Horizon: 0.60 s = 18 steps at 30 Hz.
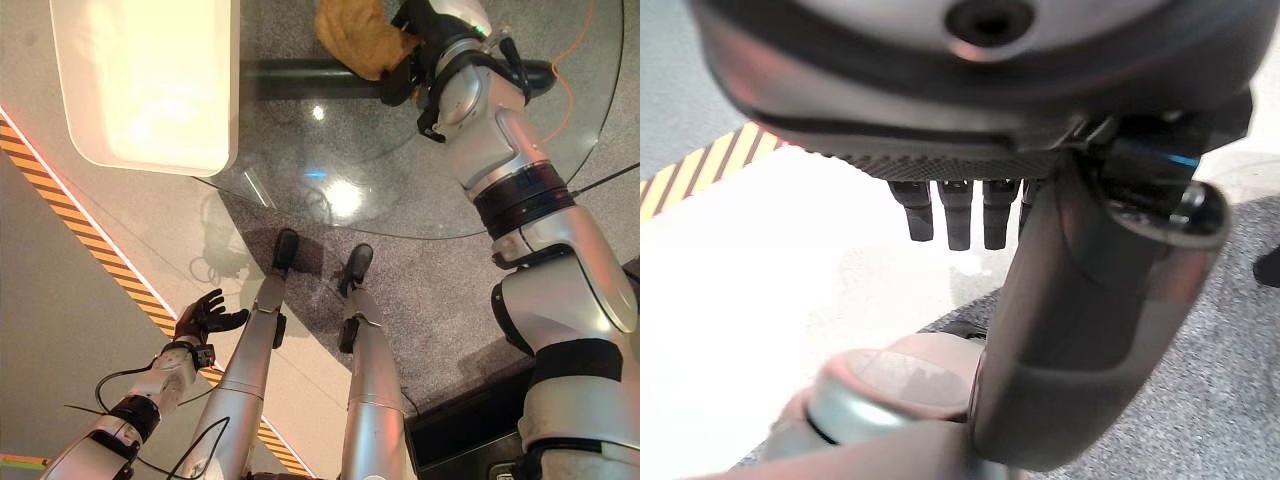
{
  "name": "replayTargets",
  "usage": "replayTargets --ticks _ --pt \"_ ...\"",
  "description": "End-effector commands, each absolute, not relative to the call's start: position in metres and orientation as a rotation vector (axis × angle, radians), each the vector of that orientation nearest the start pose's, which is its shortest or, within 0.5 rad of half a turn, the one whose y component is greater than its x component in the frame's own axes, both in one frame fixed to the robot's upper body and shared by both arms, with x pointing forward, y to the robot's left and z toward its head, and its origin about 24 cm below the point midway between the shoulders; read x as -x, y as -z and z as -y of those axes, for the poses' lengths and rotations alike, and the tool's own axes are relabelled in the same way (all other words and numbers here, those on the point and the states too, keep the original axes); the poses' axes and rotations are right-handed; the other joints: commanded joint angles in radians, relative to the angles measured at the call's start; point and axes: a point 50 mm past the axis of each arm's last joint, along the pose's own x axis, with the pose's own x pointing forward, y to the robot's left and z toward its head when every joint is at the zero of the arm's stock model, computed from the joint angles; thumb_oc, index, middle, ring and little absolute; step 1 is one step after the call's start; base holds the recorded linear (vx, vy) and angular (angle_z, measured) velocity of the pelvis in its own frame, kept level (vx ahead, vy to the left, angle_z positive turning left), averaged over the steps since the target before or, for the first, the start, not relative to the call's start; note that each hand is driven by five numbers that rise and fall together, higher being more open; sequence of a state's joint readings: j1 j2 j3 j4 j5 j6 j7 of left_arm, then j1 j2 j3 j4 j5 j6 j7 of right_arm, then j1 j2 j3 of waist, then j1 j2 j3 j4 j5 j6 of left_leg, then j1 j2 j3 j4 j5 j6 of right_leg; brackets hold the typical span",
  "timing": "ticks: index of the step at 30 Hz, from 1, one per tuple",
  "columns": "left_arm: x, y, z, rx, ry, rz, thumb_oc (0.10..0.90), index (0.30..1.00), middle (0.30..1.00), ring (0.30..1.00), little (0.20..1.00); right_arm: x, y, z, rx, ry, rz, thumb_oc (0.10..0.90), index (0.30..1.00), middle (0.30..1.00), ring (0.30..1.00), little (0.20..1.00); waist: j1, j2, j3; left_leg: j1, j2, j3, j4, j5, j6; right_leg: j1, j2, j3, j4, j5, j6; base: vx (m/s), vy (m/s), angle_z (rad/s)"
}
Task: Wipe the table with a cloth and put it in the basket.
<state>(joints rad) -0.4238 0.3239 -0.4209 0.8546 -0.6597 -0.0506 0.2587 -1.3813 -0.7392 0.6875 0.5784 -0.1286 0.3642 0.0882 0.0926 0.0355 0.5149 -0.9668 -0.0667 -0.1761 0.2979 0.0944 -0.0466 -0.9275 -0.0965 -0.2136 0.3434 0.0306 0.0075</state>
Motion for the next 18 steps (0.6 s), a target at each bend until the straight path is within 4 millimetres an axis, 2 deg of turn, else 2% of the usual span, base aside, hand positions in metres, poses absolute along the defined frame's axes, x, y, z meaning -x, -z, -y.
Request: replayTargets --ticks 1,3,10,13,15,17,18 --pt "-0.277 0.058 -0.203 0.029 -0.261 -0.584 0.8 0.9 0.9 0.9 0.9 -0.397 -0.205 0.131 1.273 -0.386 -0.031 0.1 0.3 0.3 0.3 0.2 0.015 -0.014 0.005 0.001 -0.006 0.113 -0.009 0.001 0.088 -0.007 -0.011 0.078 -0.098 0.114 0.056 -0.02 -0.036 -0.01" --pt "-0.279 0.057 -0.203 0.033 -0.267 -0.585 0.8 0.9 0.9 0.9 0.9 -0.394 -0.194 0.128 1.258 -0.41 -0.031 0.1 0.3 0.3 0.3 0.2 0.006 -0.018 0.005 0.011 -0.004 0.117 -0.013 0.004 0.086 -0.001 -0.008 0.081 -0.097 0.112 0.054 -0.02 -0.04 -0.01" --pt "-0.284 0.054 -0.2 0.04 -0.286 -0.585 0.8 0.9 0.9 0.9 0.9 -0.388 -0.179 0.126 1.237 -0.441 -0.033 0.1 0.3 0.3 0.3 0.2 -0.011 -0.024 0.005 0.034 0.0 0.126 -0.025 0.012 0.08 0.015 -0.001 0.084 -0.099 0.109 0.048 -0.01 -0.019 0.0" --pt "-0.287 0.05 -0.201 0.058 -0.353 -0.55 0.8 0.9 0.9 0.9 0.9 -0.386 -0.175 0.127 1.226 -0.445 -0.034 0.1 0.3 0.3 0.3 0.2 -0.017 -0.027 0.005 0.039 0.001 0.127 -0.022 0.013 0.077 0.018 0.001 0.087 -0.096 0.107 0.044 -0.01 -0.031 0.0" --pt "-0.291 0.042 -0.209 0.1 -0.461 -0.491 0.8 0.9 0.9 0.9 0.9 -0.385 -0.172 0.128 1.209 -0.436 -0.035 0.1 0.3 0.3 0.3 0.2 -0.021 -0.03 0.005 0.045 0.004 0.127 -0.019 0.012 0.075 0.02 0.002 0.089 -0.09 0.102 0.041 -0.01 -0.054 -0.02" --pt "-0.282 0.045 -0.215 0.128 -0.548 -0.432 0.8 0.9 0.9 0.9 0.9 -0.385 -0.165 0.133 1.164 -0.393 -0.032 0.1 0.3 0.3 0.3 0.2 -0.013 -0.03 0.005 0.047 -0.005 0.115 -0.012 0.008 0.074 0.027 -0.003 0.078 -0.093 0.098 0.039 -0.02 -0.099 -0.01" --pt "-0.272 0.048 -0.224 0.139 -0.587 -0.393 0.8 0.9 0.9 0.9 0.9 -0.384 -0.16 0.141 1.14 -0.362 -0.031 0.1 0.3 0.3 0.3 0.2 -0.008 -0.025 0.005 0.051 -0.007 0.109 -0.011 0.009 0.069 0.032 -0.008 0.073 -0.094 0.099 0.04 -0.01 -0.059 0.02"
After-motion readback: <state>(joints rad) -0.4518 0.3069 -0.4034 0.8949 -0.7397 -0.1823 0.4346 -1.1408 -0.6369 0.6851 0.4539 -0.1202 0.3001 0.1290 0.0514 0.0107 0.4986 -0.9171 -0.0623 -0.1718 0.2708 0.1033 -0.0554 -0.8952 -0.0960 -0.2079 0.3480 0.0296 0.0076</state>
